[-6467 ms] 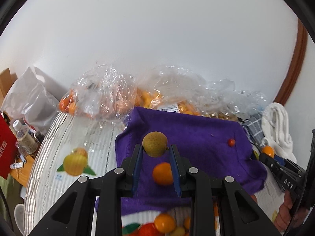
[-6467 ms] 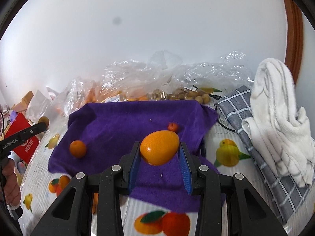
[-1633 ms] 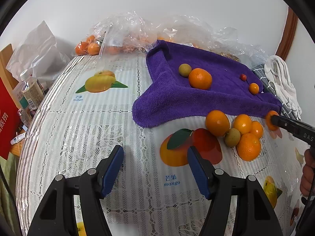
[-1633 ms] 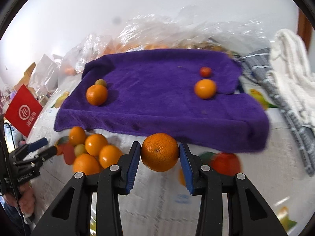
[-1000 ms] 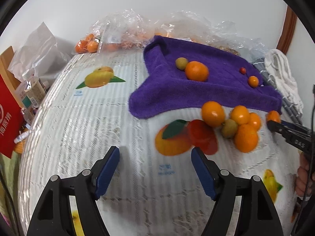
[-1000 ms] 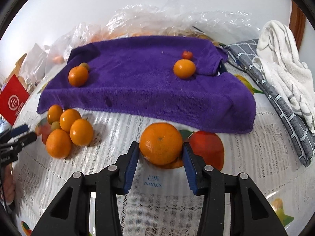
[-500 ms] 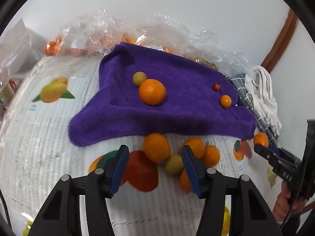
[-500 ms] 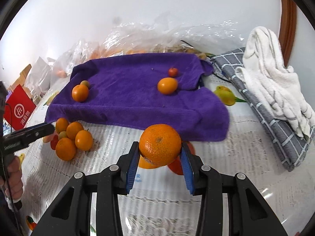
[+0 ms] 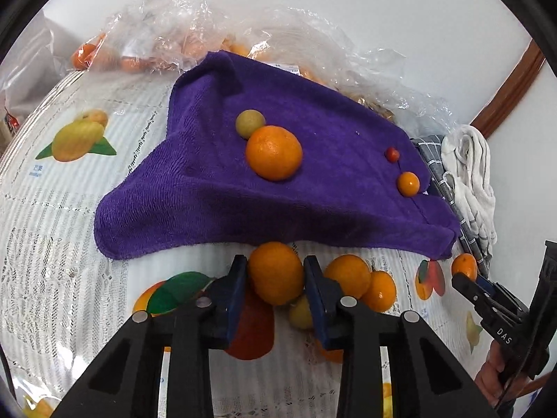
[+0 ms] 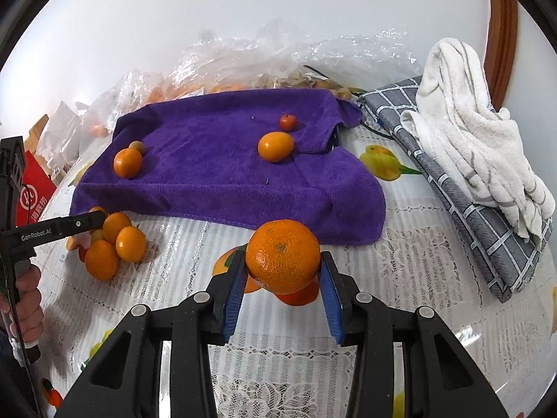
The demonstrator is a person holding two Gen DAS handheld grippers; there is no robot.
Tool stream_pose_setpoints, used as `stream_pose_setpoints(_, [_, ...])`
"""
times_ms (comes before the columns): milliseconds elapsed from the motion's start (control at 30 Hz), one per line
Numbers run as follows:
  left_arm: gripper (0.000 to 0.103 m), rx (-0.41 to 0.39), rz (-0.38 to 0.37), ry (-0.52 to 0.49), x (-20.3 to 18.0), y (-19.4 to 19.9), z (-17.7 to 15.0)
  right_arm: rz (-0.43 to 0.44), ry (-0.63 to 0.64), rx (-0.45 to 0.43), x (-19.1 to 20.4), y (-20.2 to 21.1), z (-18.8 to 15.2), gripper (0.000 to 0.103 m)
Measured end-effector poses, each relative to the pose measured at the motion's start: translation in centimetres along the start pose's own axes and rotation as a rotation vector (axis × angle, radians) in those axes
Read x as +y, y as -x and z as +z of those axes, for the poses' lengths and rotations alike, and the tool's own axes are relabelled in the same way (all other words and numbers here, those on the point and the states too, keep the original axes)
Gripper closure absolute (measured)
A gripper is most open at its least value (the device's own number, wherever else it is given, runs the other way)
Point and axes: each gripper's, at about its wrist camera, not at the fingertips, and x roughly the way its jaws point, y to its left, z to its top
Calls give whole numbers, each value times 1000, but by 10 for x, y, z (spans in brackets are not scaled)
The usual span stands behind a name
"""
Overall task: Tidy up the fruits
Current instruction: 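Grasp an orange with the left tool while the right tool lifts its orange, then carry both held oranges over the purple towel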
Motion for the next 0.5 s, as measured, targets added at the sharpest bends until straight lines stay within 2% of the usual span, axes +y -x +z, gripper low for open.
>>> stream_pose_setpoints(500, [72,-64,-1,3,5,45,6,-1,3,-39,6,22,8,62])
